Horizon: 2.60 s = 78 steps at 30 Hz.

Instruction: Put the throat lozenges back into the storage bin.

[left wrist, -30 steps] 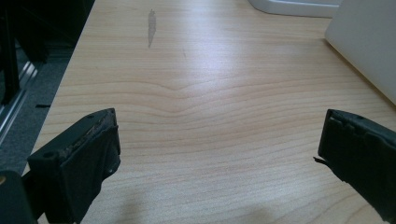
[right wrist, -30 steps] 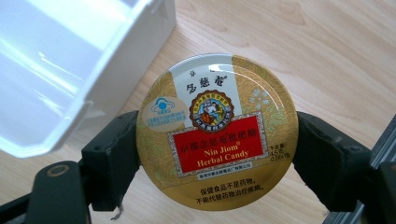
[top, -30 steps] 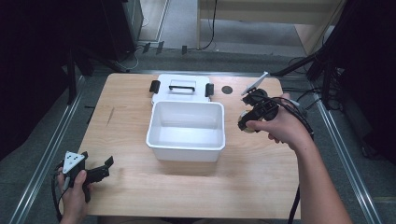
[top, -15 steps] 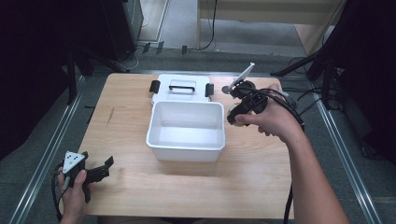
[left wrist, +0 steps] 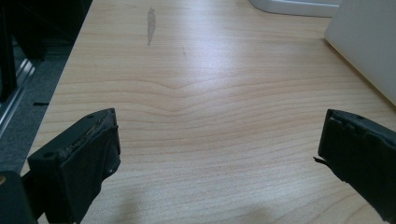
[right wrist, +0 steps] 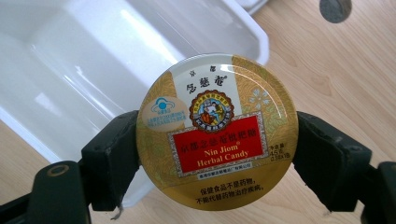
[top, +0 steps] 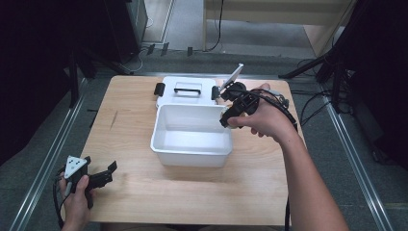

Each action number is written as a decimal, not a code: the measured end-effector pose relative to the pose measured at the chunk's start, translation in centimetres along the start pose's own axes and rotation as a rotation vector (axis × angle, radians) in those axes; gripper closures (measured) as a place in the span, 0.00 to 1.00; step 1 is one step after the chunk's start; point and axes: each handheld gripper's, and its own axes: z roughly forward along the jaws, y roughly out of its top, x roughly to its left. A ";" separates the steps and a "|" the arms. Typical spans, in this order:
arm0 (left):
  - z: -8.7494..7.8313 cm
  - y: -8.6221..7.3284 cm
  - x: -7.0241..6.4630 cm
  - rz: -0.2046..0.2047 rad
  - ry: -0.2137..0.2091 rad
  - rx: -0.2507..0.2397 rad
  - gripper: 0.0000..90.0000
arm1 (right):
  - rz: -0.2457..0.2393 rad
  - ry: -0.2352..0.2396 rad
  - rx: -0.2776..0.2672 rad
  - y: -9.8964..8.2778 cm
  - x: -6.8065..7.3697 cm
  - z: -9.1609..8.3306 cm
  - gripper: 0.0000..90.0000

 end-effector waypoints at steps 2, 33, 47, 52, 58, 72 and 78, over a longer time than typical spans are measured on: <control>0.0 0.0 0.0 -0.001 0.000 0.001 0.00 | -0.010 0.004 0.004 0.3 0.4 0.2 0.23; 0.1 0.0 0.0 -0.003 -0.004 -0.001 0.00 | -0.535 0.079 -0.019 0.3 2.8 5.2 0.23; 0.0 0.0 0.0 -0.001 -0.005 0.003 0.00 | -0.551 0.078 0.060 0.3 3.2 8.3 0.23; 0.0 0.0 0.0 0.000 -0.005 0.004 0.00 | -0.568 0.061 0.085 0.4 3.5 9.3 0.23; 0.1 0.0 0.0 -0.001 -0.005 0.005 0.00 | -0.584 0.050 0.118 0.4 3.9 10.3 0.23; 0.1 0.0 0.0 0.001 -0.007 0.007 0.00 | -0.611 0.018 0.182 0.9 4.5 11.7 0.23; 0.1 0.0 0.0 0.002 -0.008 0.008 0.00 | -0.630 0.002 0.187 0.8 4.5 11.7 0.22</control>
